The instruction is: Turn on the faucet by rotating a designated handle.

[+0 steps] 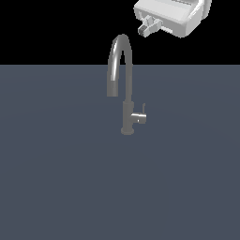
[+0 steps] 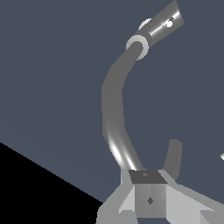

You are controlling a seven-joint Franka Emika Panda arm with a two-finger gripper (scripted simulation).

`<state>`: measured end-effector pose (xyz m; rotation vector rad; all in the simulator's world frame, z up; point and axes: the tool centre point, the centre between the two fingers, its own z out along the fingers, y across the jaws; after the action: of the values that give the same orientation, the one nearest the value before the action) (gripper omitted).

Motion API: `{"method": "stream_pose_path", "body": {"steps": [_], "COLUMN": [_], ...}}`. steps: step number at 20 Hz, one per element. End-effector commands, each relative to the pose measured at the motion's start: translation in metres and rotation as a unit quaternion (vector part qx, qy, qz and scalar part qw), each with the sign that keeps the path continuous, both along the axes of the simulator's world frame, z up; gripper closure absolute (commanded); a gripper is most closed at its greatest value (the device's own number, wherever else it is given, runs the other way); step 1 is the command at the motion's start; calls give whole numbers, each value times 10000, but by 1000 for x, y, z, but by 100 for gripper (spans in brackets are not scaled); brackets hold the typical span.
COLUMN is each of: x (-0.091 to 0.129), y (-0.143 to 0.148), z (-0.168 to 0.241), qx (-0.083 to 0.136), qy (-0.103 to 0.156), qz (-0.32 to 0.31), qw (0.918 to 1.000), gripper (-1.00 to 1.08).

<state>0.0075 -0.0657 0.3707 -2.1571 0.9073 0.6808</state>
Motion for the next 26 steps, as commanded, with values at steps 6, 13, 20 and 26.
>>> {"method": "stream_pose_path", "body": {"steps": [6, 13, 20, 26], "x": [33, 58, 72, 76], "y": [-20, -35, -43, -42], "z": [-50, -107, -170, -209], "qx": [829, 1661, 2449, 2904], "qy": [619, 1251, 1860, 2214], "qz": [-789, -1594, -2368, -2817], "qw": [9915, 9651, 9216, 8873], "gripper": [108, 108, 108, 108]}}
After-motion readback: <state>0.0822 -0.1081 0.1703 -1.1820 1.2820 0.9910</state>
